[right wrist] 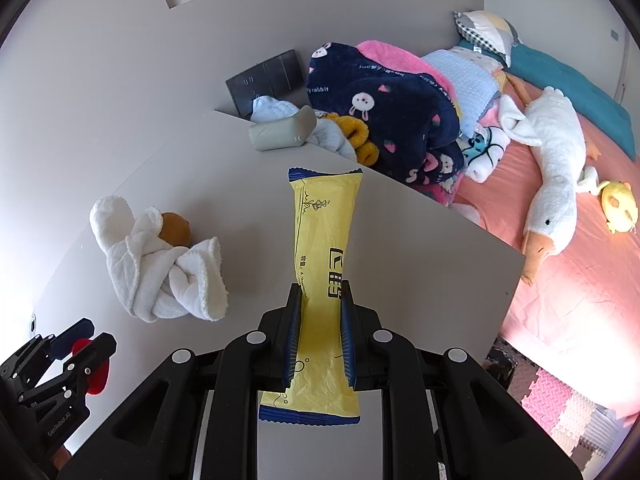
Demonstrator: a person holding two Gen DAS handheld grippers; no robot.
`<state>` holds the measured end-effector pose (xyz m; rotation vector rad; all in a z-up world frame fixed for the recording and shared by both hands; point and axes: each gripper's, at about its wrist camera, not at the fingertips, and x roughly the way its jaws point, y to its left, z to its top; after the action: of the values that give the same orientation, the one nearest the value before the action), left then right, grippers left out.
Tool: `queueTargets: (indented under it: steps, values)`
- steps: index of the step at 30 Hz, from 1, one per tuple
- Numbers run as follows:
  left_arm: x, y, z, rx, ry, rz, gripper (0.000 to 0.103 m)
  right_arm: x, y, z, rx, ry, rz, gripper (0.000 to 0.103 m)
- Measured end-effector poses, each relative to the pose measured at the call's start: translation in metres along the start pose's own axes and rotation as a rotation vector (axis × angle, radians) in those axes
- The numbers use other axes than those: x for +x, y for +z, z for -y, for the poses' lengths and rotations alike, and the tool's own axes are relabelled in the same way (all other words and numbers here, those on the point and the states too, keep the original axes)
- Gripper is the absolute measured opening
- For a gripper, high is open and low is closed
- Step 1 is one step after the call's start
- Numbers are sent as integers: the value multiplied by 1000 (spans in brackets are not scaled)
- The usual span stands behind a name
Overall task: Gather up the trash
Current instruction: 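Lift the red heart and yellow packet and carry them toward the bin, then lower the heart and packet over the black bin and open both grippers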
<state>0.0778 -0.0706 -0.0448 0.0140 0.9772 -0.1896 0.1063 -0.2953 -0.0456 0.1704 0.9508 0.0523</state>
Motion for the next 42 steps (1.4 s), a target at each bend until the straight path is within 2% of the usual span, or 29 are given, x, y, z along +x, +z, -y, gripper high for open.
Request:
queueTargets:
  steps: [8, 23, 42]
  values:
    - [-14, -2, 28, 34, -23, 24, 44, -32, -15, 21, 14, -4, 31, 20]
    - [-20, -12, 103, 122, -97, 22, 44, -81, -48, 76, 54, -48, 69, 20]
    - [-20, -17, 207, 276, -186, 16, 44, -126, -81, 162, 180, -123, 106, 20]
